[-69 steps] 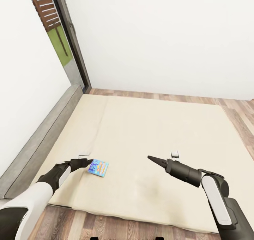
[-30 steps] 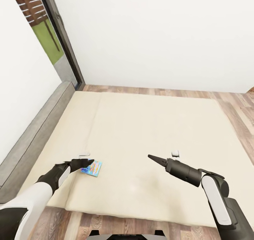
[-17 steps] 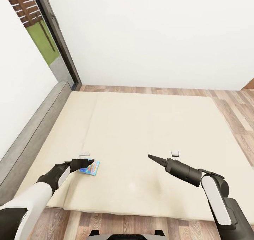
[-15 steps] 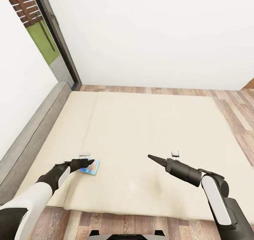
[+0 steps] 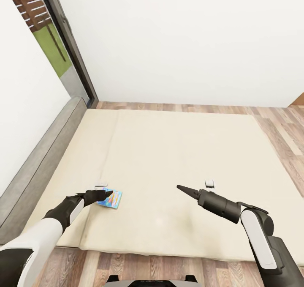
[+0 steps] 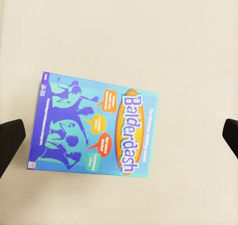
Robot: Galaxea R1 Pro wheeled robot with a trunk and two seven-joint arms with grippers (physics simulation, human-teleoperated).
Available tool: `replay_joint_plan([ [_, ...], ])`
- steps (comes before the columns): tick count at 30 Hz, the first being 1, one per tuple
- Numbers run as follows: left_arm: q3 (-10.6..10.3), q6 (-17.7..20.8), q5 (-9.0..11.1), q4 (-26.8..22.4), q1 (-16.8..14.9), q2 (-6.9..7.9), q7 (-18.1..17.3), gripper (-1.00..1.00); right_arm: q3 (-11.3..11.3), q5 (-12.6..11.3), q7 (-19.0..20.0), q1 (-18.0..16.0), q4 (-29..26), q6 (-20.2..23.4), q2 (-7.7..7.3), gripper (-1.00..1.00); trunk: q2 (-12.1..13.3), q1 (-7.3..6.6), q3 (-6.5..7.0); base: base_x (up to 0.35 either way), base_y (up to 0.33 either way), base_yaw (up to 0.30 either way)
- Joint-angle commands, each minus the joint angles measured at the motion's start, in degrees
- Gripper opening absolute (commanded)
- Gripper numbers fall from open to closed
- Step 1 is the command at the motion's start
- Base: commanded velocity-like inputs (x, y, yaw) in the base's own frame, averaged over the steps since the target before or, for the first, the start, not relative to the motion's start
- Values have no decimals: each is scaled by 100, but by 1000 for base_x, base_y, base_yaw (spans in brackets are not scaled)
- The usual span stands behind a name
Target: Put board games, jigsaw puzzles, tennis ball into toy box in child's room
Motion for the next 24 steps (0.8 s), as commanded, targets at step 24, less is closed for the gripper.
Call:
replay_joint_plan([
  [24, -33, 42, 58, -9, -1, 6, -2, 100, -5, 16, 20, -4, -2, 28, 1, 100, -9, 3, -7, 45, 25, -3],
])
